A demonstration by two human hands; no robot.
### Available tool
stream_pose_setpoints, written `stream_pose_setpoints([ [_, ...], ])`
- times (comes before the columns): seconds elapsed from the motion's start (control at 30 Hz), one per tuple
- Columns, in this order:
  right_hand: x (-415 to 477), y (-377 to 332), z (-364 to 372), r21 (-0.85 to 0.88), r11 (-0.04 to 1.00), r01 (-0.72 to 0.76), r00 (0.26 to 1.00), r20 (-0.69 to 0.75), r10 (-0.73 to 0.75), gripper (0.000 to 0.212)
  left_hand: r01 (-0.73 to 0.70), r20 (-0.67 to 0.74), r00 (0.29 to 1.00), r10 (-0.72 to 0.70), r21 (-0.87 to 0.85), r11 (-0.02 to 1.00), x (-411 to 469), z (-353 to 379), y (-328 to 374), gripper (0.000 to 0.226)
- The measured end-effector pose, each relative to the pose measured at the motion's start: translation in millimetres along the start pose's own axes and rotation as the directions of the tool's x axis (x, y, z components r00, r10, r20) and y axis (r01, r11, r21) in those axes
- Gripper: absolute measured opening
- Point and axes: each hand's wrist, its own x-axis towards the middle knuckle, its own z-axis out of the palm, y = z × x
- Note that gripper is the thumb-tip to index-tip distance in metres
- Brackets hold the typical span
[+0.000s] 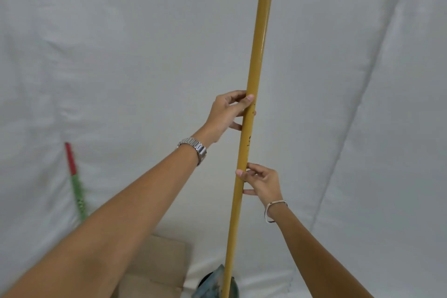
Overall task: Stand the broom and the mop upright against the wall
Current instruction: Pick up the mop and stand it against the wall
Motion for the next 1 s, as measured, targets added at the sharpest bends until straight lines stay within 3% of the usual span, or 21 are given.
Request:
stream_pose_setpoints([
  [0.17, 4, 10, 110, -0.024, 0.999, 0.026, 0.997, -0.075, -0.028, 0.033, 0.023, -0.042, 0.999, -0.023, -0.011, 1.000, -11, -103, 3, 0.025],
  [0.33, 11, 36, 199, -0.114, 0.988, 0.106, 0.984, -0.132, -0.121, 0.025, 0.030, -0.048, 0.998, -0.030, 0.006, 1.000, -20, -192, -10, 0.031],
  [0.63, 52, 73, 282, -0.262, 0.948, 0.179, 0.967, -0.129, -0.218, 0.014, 0.039, -0.014, 0.999, -0.039, -0.005, 0.999, -9, -277, -50, 0.017],
  [1.0, 133, 98, 379, -0.299, 0.919, 0.258, 0.937, -0.155, -0.314, 0.011, 0.047, -0.085, 0.995, -0.042, 0.057, 0.997, 37, -375, -75, 0.029],
])
